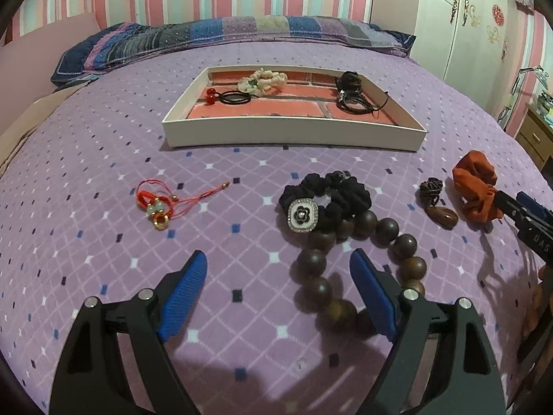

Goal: Organize jewelry
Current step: 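Withdraw both tools toward the wooden bead bracelet and orange scrunchie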

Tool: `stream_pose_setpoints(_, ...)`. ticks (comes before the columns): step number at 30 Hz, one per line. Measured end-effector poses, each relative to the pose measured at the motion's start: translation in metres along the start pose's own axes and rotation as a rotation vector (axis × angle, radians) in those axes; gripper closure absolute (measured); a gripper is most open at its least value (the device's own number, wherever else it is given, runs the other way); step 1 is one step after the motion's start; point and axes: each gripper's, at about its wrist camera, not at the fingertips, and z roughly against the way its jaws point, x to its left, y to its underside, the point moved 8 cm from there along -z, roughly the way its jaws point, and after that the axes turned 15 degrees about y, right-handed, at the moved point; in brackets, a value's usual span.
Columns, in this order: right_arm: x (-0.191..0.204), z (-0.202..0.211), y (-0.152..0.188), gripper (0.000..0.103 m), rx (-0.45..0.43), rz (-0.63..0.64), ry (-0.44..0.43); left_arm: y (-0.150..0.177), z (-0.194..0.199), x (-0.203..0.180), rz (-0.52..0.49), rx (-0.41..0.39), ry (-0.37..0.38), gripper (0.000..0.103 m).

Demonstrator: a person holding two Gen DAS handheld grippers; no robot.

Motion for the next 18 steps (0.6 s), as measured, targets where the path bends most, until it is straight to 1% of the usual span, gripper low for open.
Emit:
stream_pose_setpoints(7, 0.001, 0.003, 0.002, 0.026, -0.009, -0.002, -0.005, 0.002, -0.010, 0.004, 0.015, 0.020, 0.004, 0.020)
stream_pose_setpoints(12, 0.002, 0.007, 0.005, 0.026, -0.013, 0.011, -0.002, 0.002, -0.013, 0.004, 0.007, 0.026, -0.006, 0.020)
stream_pose_setpoints(18, -0.001, 0.008, 0.003, 0.026, -0.015, -0.001, 0.002, 0.003, -0.015, 0.004, -0.001, 0.031, -0.013, 0.020)
